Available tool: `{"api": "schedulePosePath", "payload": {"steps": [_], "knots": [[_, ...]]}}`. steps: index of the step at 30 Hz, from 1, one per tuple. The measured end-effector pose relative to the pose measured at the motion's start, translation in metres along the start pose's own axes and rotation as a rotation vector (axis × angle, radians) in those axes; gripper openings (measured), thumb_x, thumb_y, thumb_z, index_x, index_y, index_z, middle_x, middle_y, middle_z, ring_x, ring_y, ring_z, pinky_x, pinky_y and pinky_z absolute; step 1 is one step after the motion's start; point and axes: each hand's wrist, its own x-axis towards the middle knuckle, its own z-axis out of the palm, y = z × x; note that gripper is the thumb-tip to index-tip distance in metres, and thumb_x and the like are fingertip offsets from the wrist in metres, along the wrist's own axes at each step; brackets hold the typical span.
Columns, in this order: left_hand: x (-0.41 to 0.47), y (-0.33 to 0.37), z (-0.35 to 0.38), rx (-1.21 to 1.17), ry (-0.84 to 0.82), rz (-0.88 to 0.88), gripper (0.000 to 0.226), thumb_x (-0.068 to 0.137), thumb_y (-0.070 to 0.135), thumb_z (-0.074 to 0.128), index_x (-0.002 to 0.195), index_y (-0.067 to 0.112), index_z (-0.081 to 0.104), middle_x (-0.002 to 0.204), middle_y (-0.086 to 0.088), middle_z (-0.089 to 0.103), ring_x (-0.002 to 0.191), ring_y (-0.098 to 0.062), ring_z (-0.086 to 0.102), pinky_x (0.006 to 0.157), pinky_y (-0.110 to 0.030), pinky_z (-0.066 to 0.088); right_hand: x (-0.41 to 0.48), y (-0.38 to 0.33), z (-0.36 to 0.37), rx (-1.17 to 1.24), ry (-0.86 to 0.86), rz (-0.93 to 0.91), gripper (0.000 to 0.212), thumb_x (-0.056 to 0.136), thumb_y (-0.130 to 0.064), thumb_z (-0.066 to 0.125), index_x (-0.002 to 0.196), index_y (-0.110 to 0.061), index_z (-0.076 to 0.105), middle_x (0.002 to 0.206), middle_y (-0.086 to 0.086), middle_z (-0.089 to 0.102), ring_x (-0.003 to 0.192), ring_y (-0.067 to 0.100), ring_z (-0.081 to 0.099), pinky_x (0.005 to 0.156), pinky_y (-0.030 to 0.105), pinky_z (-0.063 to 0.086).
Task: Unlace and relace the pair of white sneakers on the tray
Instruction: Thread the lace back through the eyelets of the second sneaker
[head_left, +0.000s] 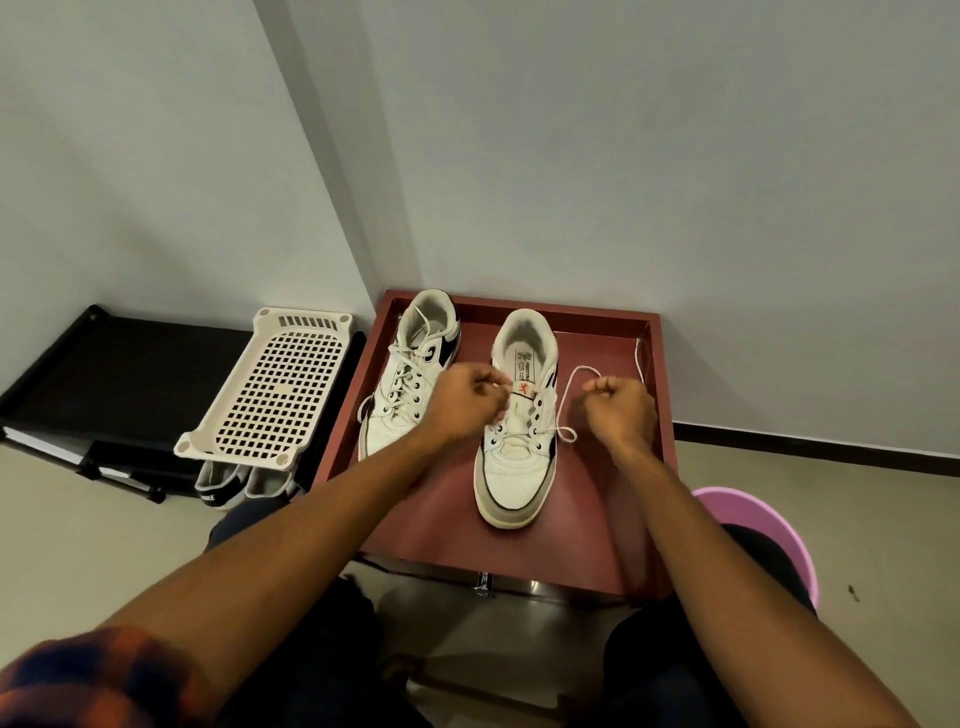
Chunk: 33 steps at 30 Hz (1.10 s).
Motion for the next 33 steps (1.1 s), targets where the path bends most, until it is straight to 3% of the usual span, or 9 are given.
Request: {"api": "schedulePosePath", "payload": {"steps": [4,7,10,12,17,27,33], "knots": [[-0.015,-0.041,-0.038,-0.005,0.269,-0.062,0.010,0.089,0.014,0.063,0.086,0.018,0.071,0.066,-0.002,0.070,0.060,-0.017,0.070,0.066,-0.034,0.060,-0.007,-0.033,0.018,0.069,-0.025,-0.247,0.023,0.083,-0.010,0.065,0.078,-0.030,0.075,0.069,-0.014,0.069,0.066,0.008,0.065,0.065,0.029,0.052],[-0.014,-0.060,-0.069,-0.075,0.418,-0.172,0.007,0.091,0.022,0.064,0.093,0.019,0.069,0.067,-0.003,0.071,0.063,-0.018,0.071,0.068,-0.037,0.060,-0.013,-0.066,0.033,0.061,-0.021,-0.469,0.021,0.084,-0.011,0.064,0.088,-0.026,0.079,0.081,-0.013,0.074,0.070,0.009,0.067,0.067,0.029,0.053],[0.001,-0.067,-0.084,-0.183,0.448,-0.282,0.010,0.092,0.027,0.065,0.091,0.018,0.068,0.068,-0.004,0.069,0.062,-0.021,0.066,0.070,-0.038,0.058,-0.016,-0.093,0.052,-0.018,-0.092,-0.629,0.017,0.085,-0.015,0.067,0.091,-0.023,0.081,0.083,-0.009,0.076,0.069,0.007,0.065,0.070,0.028,0.054],[0.014,-0.070,-0.089,-0.235,0.410,-0.340,0.020,0.094,0.029,0.063,0.086,0.012,0.068,0.062,-0.002,0.061,0.057,-0.019,0.056,0.063,-0.035,0.051,-0.016,-0.107,0.069,-0.077,-0.157,-0.693,0.015,0.085,-0.016,0.068,0.092,-0.022,0.081,0.085,-0.007,0.077,0.070,0.010,0.066,0.072,0.031,0.056],[0.044,-0.061,-0.093,-0.391,0.410,-0.435,0.025,0.096,0.030,0.061,0.077,0.013,0.058,0.056,-0.001,0.048,0.044,-0.014,0.040,0.043,-0.024,0.033,-0.004,-0.126,0.090,-0.212,-0.222,-0.738,0.016,0.089,-0.014,0.067,0.095,-0.019,0.081,0.089,-0.003,0.078,0.078,0.014,0.069,0.073,0.029,0.054],[0.062,-0.065,-0.106,-0.489,0.373,-0.493,0.009,0.094,0.006,0.059,0.088,0.011,0.064,0.061,-0.004,0.056,0.047,-0.012,0.044,0.042,-0.023,0.035,0.016,-0.122,0.114,-0.273,-0.275,-0.710,0.016,0.088,-0.017,0.067,0.095,-0.023,0.080,0.086,-0.007,0.077,0.077,0.015,0.069,0.074,0.035,0.058],[0.049,-0.040,-0.123,-0.786,0.444,-0.487,0.014,0.090,0.006,0.048,0.085,0.012,0.060,0.065,-0.001,0.065,0.041,-0.006,0.045,0.045,-0.021,0.033,0.011,-0.122,0.113,-0.147,-0.272,-0.635,0.013,0.087,-0.018,0.071,0.093,-0.025,0.080,0.074,-0.010,0.073,0.066,0.008,0.066,0.071,0.032,0.057]]}}
